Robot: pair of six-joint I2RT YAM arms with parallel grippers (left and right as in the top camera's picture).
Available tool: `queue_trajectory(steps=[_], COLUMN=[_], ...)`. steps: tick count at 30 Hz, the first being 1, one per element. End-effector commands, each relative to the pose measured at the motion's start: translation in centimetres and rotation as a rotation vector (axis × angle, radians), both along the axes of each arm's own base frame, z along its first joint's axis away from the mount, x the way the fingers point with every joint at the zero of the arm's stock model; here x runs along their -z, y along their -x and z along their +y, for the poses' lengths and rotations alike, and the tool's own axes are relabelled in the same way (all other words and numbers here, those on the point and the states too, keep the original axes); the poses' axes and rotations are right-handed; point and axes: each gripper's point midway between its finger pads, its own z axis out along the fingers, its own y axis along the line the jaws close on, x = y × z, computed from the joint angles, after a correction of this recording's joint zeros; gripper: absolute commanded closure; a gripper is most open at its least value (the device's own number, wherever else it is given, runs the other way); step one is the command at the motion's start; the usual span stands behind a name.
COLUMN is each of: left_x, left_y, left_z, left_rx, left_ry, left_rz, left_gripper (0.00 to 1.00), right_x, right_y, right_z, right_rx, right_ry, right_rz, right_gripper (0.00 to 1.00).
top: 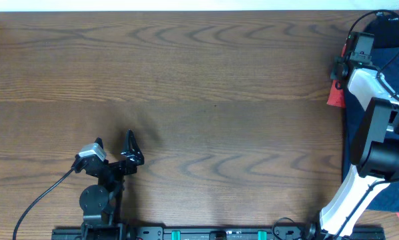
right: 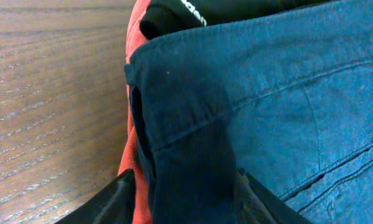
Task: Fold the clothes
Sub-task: 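Reach the right gripper to the clothes pile and grasp the navy pants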
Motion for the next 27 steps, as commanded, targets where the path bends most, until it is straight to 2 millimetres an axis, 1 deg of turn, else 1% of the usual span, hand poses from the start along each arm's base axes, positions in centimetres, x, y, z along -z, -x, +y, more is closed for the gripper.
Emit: queue_trajectory(steps=[1, 2, 3, 4, 5, 6, 8, 10, 13, 15, 16, 18, 19, 22, 23, 24, 25, 26, 27], left_x=[1.6, 1.6, 1.6, 1.6, 1.6, 1.6, 1.6, 1.6, 1.6, 1.6, 1.6, 1.6, 1.6, 1.6, 1.6, 1.6, 1.6, 1.6, 1.6], left_y=[0.1, 0.1, 0.1, 0.1, 0.1, 0.1, 0.1, 0.1, 0.1, 0.1, 0.1, 0.1, 0.1, 0.1, 0.1, 0.1, 0.1, 0.1, 0.1], left_z=[0.5, 0.5, 0.5, 0.5, 0.5, 0.5, 0.5, 0.5, 0.5, 0.5, 0.5, 0.5, 0.5, 0.5, 0.5, 0.5, 0.5, 0.5, 0.5], left_rx=[-0.028, -0.028, -0.028, -0.029, -0.028, -0.028, -0.028, -0.029, -0.028, -0.028, -0.028, -0.028, -0.028, -0.028, -0.028, -0.028, -0.028, -0.028, -0.029], left_ry=[-0.013, -0.013, -0.013, -0.013, -0.013, -0.013, -0.013, -0.013, -0.013, -0.013, -0.013, -0.013, -0.013, -0.013, -0.013, -0.013, -0.013, -0.013, -0.013], left_rz=[0.048, 0.048, 0.048, 0.048, 0.048, 0.048, 0.048, 0.048, 0.048, 0.048, 0.048, 0.048, 0.048, 0.048, 0.048, 0.048, 0.048, 0.048, 0.048], left_gripper=[0.02, 0.02, 0.02, 0.02, 0.02, 0.02, 0.02, 0.02, 0.02, 0.02, 0.02, 0.02, 0.02, 0.02, 0.02, 0.02, 0.02, 0.02, 0.02], right_x=[0.3, 0.3, 0.3, 0.3, 0.4, 0.5, 0.6, 0.3, -1.4, -3.3, -4.6, -6.6, -7.8, -9.6, -9.7, -9.6, -9.3, -8.7, -8.1], right_y=[0.0, 0.0, 0.1, 0.1, 0.2, 0.3, 0.4, 0.4, 0.1, 0.0, -0.2, -0.3, -0.4, -0.4, -0.4, -0.5, -0.5, -0.4, -0.3], right_z=[-0.3, -0.3, -0.3, -0.3, -0.3, -0.3, -0.2, -0.1, -0.2, -0.1, 0.1, 0.4, 0.7, 1.2, 1.4, 1.5, 1.7, 1.7, 1.8], right_rx=[0.010, 0.014, 0.020, 0.030, 0.044, 0.060, 0.079, 0.089, 0.100, 0.108, 0.099, 0.083, 0.070, 0.049, 0.042, 0.036, 0.032, 0.033, 0.034], right_ry=[0.001, -0.001, -0.005, -0.012, -0.022, -0.034, -0.046, -0.053, -0.059, -0.066, -0.071, -0.082, -0.092, -0.108, -0.115, -0.123, -0.129, -0.133, -0.136], right_rz=[0.009, 0.007, 0.005, 0.000, -0.005, -0.009, -0.010, -0.021, -0.063, -0.104, -0.131, -0.169, -0.192, -0.226, -0.229, -0.229, -0.224, -0.206, -0.190], right_gripper=[0.52, 0.54, 0.58, 0.65, 0.74, 0.87, 0.98, 0.99, 0.99, 0.99, 0.99, 0.99, 0.99, 0.98, 0.78, 0.46, 0.42, 0.53, 0.57])
